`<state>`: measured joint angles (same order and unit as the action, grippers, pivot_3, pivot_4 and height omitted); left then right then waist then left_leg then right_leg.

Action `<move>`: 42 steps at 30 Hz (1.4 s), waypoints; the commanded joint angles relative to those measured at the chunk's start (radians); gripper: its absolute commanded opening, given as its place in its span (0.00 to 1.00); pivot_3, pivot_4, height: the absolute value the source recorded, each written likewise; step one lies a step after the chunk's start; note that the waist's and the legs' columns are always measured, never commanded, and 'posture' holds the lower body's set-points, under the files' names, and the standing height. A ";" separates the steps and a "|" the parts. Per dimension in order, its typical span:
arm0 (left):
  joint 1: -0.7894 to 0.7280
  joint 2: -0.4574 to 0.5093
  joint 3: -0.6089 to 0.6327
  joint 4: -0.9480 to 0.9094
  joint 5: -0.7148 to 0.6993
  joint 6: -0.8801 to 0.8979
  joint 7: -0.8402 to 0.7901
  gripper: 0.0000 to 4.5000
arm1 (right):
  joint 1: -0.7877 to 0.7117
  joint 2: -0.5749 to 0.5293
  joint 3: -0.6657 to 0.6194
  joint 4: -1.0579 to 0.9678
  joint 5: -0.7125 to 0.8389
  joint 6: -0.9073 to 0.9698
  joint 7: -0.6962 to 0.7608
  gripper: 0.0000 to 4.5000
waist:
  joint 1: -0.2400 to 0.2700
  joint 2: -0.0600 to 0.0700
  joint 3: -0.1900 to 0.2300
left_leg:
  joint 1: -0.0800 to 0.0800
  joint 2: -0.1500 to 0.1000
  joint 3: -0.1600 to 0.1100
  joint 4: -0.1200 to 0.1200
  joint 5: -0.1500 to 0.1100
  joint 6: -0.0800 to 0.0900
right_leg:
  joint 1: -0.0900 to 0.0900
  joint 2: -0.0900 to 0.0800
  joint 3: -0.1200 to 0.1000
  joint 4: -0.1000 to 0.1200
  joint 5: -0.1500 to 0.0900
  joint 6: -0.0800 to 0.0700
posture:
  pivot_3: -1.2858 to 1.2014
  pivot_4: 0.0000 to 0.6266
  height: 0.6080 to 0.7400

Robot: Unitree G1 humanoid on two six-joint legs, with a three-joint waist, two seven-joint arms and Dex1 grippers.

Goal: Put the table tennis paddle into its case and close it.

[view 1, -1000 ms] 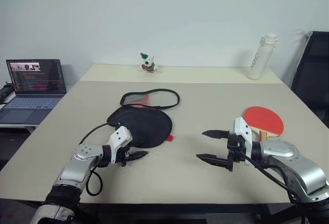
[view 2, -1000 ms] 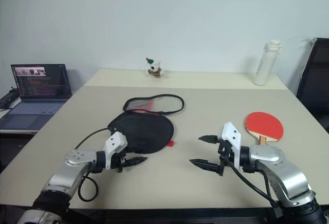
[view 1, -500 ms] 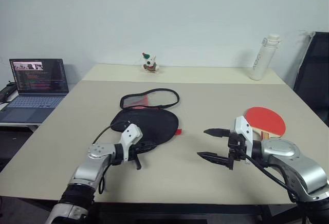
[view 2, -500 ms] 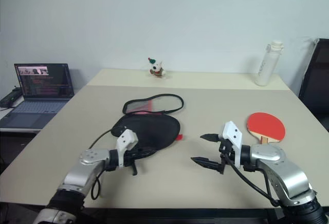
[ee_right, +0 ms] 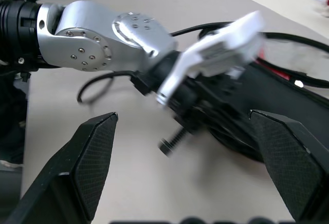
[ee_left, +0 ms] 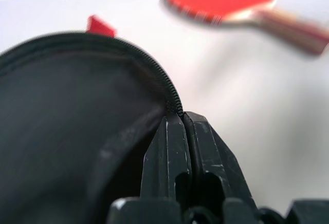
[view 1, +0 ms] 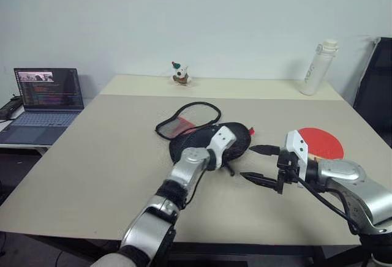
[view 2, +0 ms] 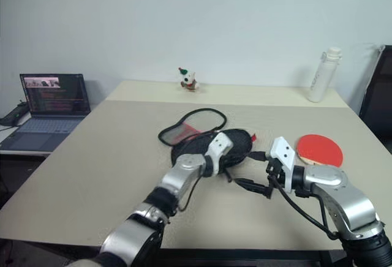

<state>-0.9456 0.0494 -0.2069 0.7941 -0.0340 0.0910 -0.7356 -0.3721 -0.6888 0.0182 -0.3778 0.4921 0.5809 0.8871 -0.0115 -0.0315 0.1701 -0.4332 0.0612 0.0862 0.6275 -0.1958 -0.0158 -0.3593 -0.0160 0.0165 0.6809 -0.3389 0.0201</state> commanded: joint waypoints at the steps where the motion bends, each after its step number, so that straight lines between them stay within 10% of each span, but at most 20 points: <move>1: 0.014 0.050 0.023 -0.019 0.005 -0.032 -0.018 0.01 | -0.022 -0.001 -0.023 -0.013 0.007 0.007 -0.018 1.00 | -0.004 0.000 0.000 | 0.000 0.001 0.000 0.000 0.000 0.000 | 0.000 0.000 0.000 0.000 0.000 0.000 | 0.52 0.24 1.00; 10: 0.229 0.239 0.091 -0.397 -0.084 0.177 -0.099 0.59 | -0.067 0.014 -0.028 0.053 0.015 0.016 -0.016 1.00 | -0.015 0.000 0.000 | 0.000 0.001 0.000 0.001 0.001 -0.001 | 0.000 -0.002 -0.001 0.001 0.000 0.000 | 0.52 0.24 1.00; 26: 0.594 0.620 0.476 -0.817 -0.391 0.365 -0.206 0.59 | -0.253 0.340 -0.008 0.346 -0.060 0.357 -0.456 1.00 | -0.017 0.000 0.000 | 0.001 0.001 -0.001 0.001 0.001 -0.002 | 0.001 -0.003 -0.002 0.004 0.000 0.000 | 0.52 0.24 1.00; 42: 0.677 0.615 0.467 -0.980 -0.440 0.423 -0.106 0.59 | -0.322 0.479 -0.081 0.547 -0.159 0.201 -0.633 1.00 | -0.020 0.000 0.000 | 0.001 0.001 0.000 0.001 0.000 0.000 | -0.003 -0.003 -0.001 0.008 0.000 0.000 | 0.52 0.24 1.00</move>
<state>-0.2689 0.6625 0.2519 -0.1382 -0.4555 0.5159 -0.8525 -0.6770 -0.2111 -0.0346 0.2018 0.3323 0.8172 0.2557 -0.0320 -0.0314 0.1704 -0.4325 0.0625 0.0867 0.6282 -0.1957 -0.0160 -0.3624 -0.0186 0.0159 0.6896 -0.3389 0.0196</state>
